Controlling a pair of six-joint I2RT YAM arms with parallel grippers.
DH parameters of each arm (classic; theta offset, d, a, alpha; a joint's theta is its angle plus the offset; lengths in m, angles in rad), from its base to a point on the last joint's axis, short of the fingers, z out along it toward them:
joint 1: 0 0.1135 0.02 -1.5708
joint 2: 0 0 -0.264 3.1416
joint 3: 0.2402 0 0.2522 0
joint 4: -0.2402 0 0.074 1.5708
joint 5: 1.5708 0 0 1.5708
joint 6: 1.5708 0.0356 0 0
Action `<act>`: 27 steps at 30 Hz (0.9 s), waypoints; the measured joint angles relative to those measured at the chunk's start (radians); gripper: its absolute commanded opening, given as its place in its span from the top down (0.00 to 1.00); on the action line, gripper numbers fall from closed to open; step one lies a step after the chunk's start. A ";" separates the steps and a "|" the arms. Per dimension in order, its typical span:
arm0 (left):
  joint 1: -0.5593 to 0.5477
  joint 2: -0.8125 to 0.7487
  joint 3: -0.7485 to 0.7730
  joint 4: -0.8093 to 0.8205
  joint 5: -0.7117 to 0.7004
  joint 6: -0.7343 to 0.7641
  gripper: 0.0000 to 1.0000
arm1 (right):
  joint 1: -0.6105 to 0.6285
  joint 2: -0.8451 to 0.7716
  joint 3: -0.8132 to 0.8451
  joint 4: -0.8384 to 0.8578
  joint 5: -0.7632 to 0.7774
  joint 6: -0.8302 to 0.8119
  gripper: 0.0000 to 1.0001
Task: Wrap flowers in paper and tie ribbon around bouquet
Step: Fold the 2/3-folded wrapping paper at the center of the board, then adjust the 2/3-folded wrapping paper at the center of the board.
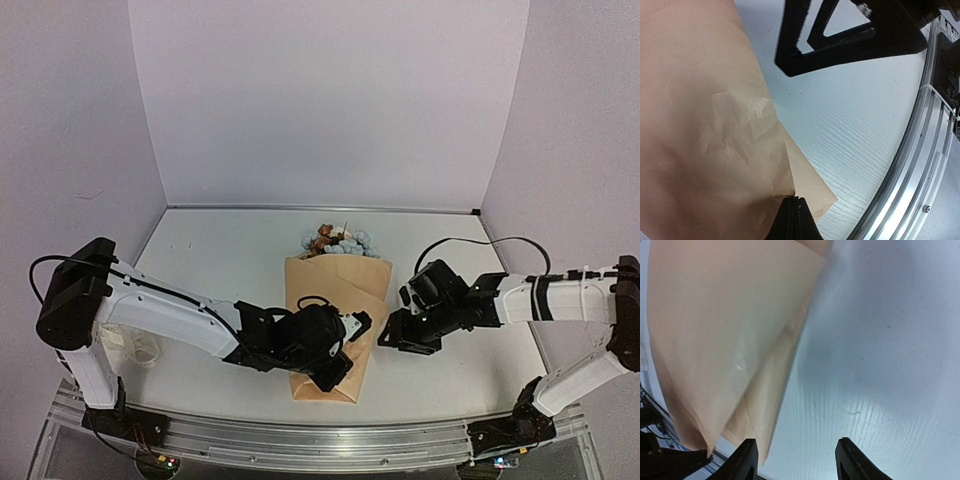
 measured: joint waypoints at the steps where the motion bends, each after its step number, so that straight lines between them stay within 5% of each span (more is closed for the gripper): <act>1: 0.000 0.001 0.001 0.001 0.001 0.000 1.00 | -0.001 0.004 0.002 0.021 -0.004 0.007 0.40; 9: 0.012 0.001 0.004 0.009 0.008 0.002 1.00 | -0.003 0.046 0.003 0.185 -0.013 0.075 0.37; 22: 0.023 0.005 0.016 0.017 0.026 0.007 1.00 | -0.003 0.154 0.012 0.304 -0.018 0.161 0.67; 27: 0.024 0.014 0.016 0.018 0.030 0.009 1.00 | -0.005 0.154 0.024 0.322 -0.018 0.175 0.45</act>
